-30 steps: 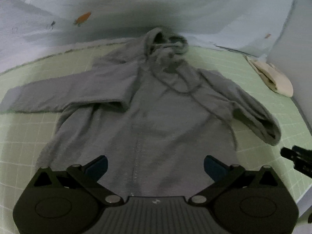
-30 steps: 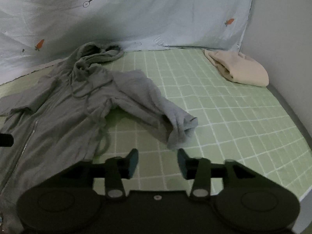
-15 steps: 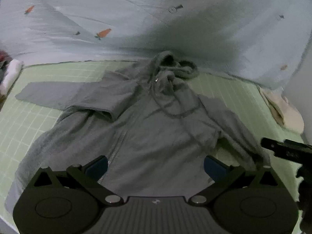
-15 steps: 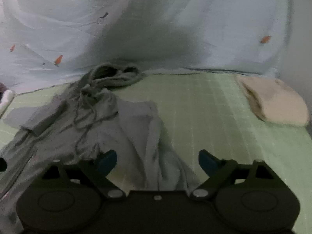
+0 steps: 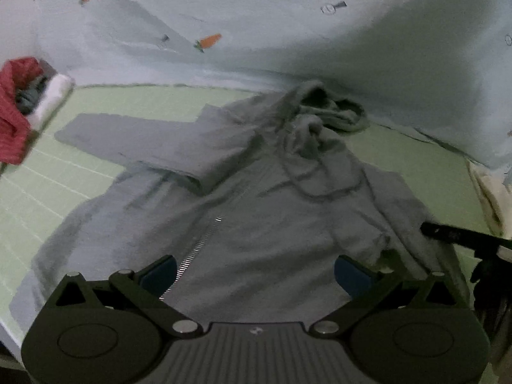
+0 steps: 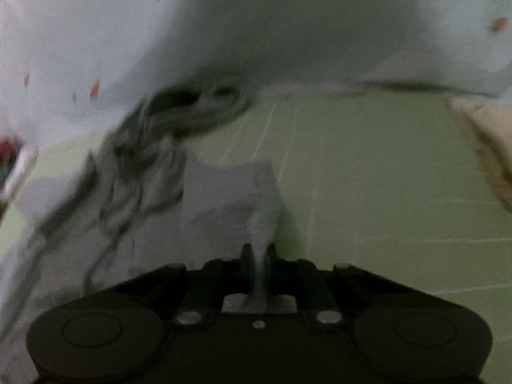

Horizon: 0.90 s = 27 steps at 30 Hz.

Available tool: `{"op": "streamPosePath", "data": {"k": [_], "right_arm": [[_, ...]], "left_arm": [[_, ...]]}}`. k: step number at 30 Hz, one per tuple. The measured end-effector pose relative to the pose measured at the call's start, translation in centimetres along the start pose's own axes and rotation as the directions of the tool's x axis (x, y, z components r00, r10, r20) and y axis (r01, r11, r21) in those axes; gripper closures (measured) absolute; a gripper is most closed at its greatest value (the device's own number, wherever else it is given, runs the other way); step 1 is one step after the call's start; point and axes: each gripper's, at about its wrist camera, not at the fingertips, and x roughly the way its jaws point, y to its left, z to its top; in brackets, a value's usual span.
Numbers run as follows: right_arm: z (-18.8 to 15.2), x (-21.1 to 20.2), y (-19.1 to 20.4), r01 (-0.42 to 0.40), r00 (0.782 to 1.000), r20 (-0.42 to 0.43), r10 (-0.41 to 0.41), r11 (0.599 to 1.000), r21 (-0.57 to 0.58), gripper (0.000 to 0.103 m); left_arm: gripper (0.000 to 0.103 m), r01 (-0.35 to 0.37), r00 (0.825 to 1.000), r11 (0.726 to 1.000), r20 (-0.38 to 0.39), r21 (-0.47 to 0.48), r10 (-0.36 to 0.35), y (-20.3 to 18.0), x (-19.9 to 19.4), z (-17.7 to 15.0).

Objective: Fold clothes

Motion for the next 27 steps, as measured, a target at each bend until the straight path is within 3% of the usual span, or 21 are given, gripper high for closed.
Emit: {"op": "streamPosePath", "data": {"k": [3, 5, 7, 10, 13, 19, 20, 23, 26, 27], "right_arm": [[-0.3, -3.7, -1.7, 0.131, 0.988, 0.087, -0.131, 0.991, -0.002, 0.095], [-0.7, -6.7, -3.3, 0.244, 0.96, 0.14, -0.244, 0.97, 0.016, 0.095], [-1.8, -10.0, -5.7, 0.333, 0.921, 0.17, -0.349, 0.936, 0.115, 0.095], [-3.9, -13.6, -8.3, 0.434, 0.862, 0.175, -0.477, 0.87, 0.236, 0.095], [-7.1, -16.0, -10.1, 0.474, 0.843, 0.106, -0.528, 0.821, 0.319, 0.092], [-13.1, -16.9, -9.9, 0.452, 0.876, -0.054, -0.48, 0.777, 0.438, 0.07], [-13.5, -17.0, -9.8, 0.437, 0.883, -0.064, -0.465, 0.765, 0.472, 0.06], [-14.7, -17.5, -9.8, 0.401, 0.895, -0.075, -0.44, 0.719, 0.568, 0.049], [-15.5, -18.4, -11.2, 0.383, 0.891, -0.058, -0.45, 0.678, 0.627, 0.028], [-15.7, -18.5, -11.8, 0.373, 0.889, -0.046, -0.456, 0.661, 0.651, 0.027]], "left_arm": [[0.0, 0.02, 1.0, 0.999, -0.001, 0.039, -0.02, -1.0, 0.2, 0.2], [0.0, 0.039, 0.999, 0.997, -0.001, 0.061, -0.039, -1.6, 0.2, 0.2], [0.0, 0.061, 0.998, 0.995, -0.003, 0.08, -0.061, -2.0, 0.1, 0.0], [0.0, 0.09, 0.996, 0.991, -0.004, 0.101, -0.091, -2.5, -0.4, -0.6], [0.0, 0.108, 0.994, 0.988, -0.004, 0.108, -0.109, -2.7, -1.0, -1.5], [0.0, 0.104, 0.995, 0.99, -0.001, 0.094, -0.104, -1.9, -2.9, -3.3], [0.0, 0.101, 0.995, 0.991, 0.001, 0.088, -0.101, -1.8, -3.1, -3.6], [0.0, 0.1, 0.995, 0.992, -0.013, 0.072, -0.099, -1.6, -3.4, -4.3], [0.0, 0.095, 0.995, 0.993, -0.021, 0.075, -0.094, -1.7, -3.9, -5.1], [0.0, 0.093, 0.996, 0.993, -0.021, 0.077, -0.091, -1.7, -4.1, -5.3]]}}
